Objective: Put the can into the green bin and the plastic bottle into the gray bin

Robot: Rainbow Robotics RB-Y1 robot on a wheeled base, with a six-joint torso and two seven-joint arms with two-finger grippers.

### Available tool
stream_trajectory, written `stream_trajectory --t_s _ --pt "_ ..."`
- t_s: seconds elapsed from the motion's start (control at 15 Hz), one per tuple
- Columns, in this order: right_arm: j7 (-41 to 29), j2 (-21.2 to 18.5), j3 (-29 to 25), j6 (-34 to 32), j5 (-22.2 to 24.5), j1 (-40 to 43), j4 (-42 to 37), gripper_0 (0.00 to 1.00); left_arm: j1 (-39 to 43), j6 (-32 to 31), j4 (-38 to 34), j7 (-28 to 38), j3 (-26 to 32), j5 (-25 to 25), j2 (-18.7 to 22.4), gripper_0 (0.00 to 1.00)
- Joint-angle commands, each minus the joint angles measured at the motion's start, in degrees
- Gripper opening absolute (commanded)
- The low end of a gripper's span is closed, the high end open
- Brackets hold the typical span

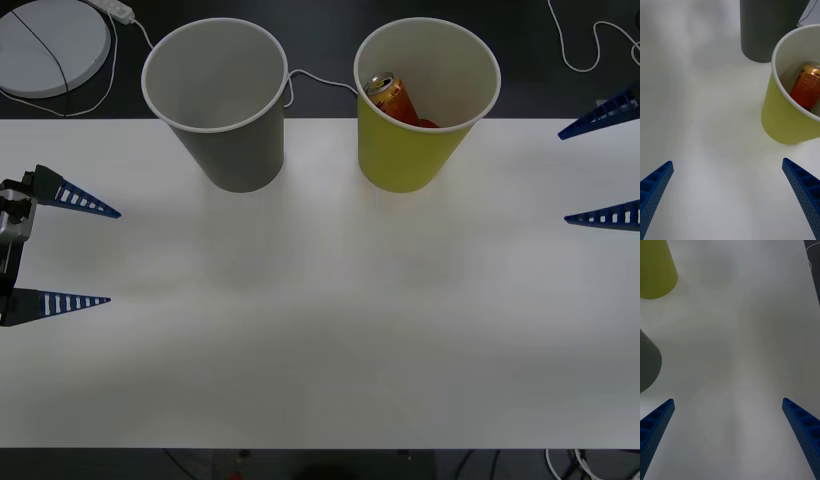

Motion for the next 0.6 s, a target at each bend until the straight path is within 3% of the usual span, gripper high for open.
stream_trajectory --t_s 0.07,0.4,0.6 --pt "6.12 0.12 -1.76 0.0 -1.98 5.13 0.02 1.0 0.0 0.0 0.0 0.0 0.0 0.0 0.0 1.0" --pt "14.38 1.17 -4.93 0.0 -4.45 13.13 0.02 1.0 0.0 0.0 0.0 0.0 0.0 0.0 0.0 1.0" --pt "15.44 2.49 -6.42 0.0 -4.53 16.38 0.02 1.0 0.0 0.0 0.0 0.0 0.0 0.0 0.0 1.0"
